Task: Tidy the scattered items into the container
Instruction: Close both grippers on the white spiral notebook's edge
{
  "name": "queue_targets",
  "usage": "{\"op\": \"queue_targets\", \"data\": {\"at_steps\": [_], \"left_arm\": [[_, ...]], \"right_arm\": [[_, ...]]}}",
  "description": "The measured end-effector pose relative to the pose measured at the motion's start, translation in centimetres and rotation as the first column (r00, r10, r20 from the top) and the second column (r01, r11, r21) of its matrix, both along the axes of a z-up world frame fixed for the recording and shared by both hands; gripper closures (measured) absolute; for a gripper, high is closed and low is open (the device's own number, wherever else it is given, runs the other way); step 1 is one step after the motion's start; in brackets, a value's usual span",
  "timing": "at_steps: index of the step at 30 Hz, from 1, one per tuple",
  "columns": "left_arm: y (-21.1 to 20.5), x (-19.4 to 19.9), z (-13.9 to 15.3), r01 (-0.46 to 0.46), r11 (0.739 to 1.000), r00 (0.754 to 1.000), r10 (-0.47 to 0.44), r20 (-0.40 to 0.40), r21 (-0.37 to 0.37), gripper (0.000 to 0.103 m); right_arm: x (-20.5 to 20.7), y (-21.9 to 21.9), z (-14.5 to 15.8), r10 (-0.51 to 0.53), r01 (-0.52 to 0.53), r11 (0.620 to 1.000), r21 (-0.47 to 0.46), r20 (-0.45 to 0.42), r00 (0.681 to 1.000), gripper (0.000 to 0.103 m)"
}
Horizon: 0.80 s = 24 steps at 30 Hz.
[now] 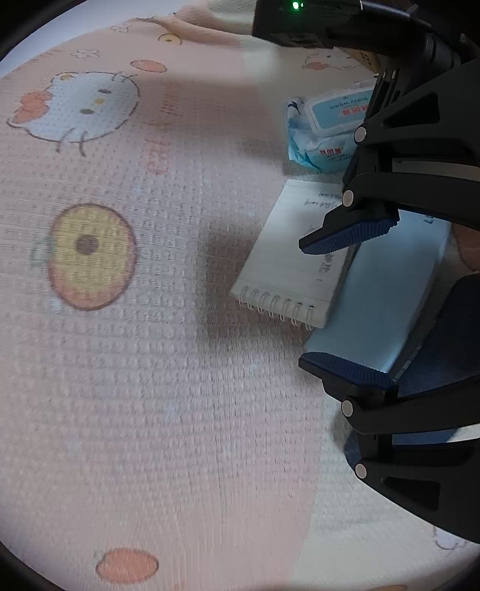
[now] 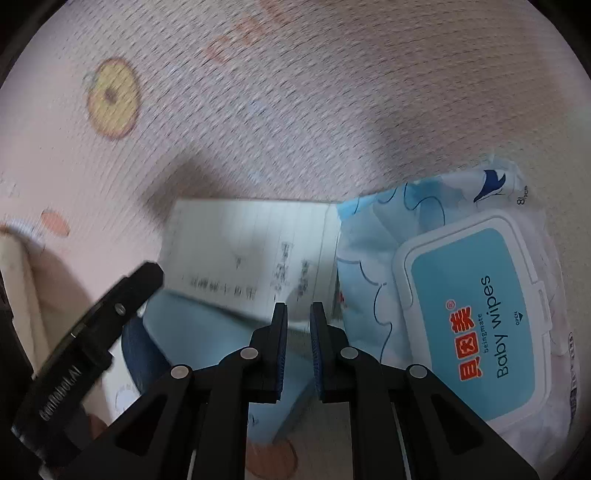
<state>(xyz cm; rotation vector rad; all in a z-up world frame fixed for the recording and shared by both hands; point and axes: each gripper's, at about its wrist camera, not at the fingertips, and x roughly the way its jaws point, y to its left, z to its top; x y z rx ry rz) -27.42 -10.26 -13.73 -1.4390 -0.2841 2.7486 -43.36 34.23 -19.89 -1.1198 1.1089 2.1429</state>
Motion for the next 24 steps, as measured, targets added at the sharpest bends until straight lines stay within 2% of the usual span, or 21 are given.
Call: {"op": "queue_targets", "data": {"at_steps": [4, 7, 12, 17, 20, 24], "left_arm": [[0.2, -0.9, -1.1, -0.002, 1.000, 1.000, 0.002, 0.024, 0.006, 0.044], [0.6, -1.5, -1.1, 0.011, 1.000, 1.000, -0.011, 0.018, 0.007, 0.044], [1.8, -2.6, -1.6, 0.030, 1.000, 0.999, -0.030, 0.018, -0.002, 0.044], [3.4, -4.0, -2.2, 0.047, 0.998, 0.998, -0.049, 0.041, 0.036, 0.044], [4.9, -5.0, -2.4, 0.036, 0.999, 0.998, -0.038, 0.051, 0.034, 0.044], [4.9, -2.9, -0.7, 0.009, 0.999, 1.000, -0.010, 0.021, 0.036, 0.055]], "right_arm": [[-0.1, 0.5, -0.1, -0.085, 0.085, 0.996, 0.040, 0.015, 0.996, 0.094], [-0.2, 1.5, -0.5, -0.134, 0.134, 0.991, 0.006, -0.015, 0.991, 0.094], [-0.9, 2.1, -0.8, -0.118, 0.118, 0.993, -0.016, -0.014, 0.993, 0.094], [-1.7, 2.5, -0.9, -0.133, 0.133, 0.991, -0.028, -0.010, 0.991, 0.093], [-2.1, 2.8, -0.9, -0.126, 0.125, 0.991, -0.038, -0.020, 0.992, 0.092], [-2.6, 3.4, -0.9, -0.109, 0.105, 0.992, -0.069, -0.062, 0.992, 0.092]]}}
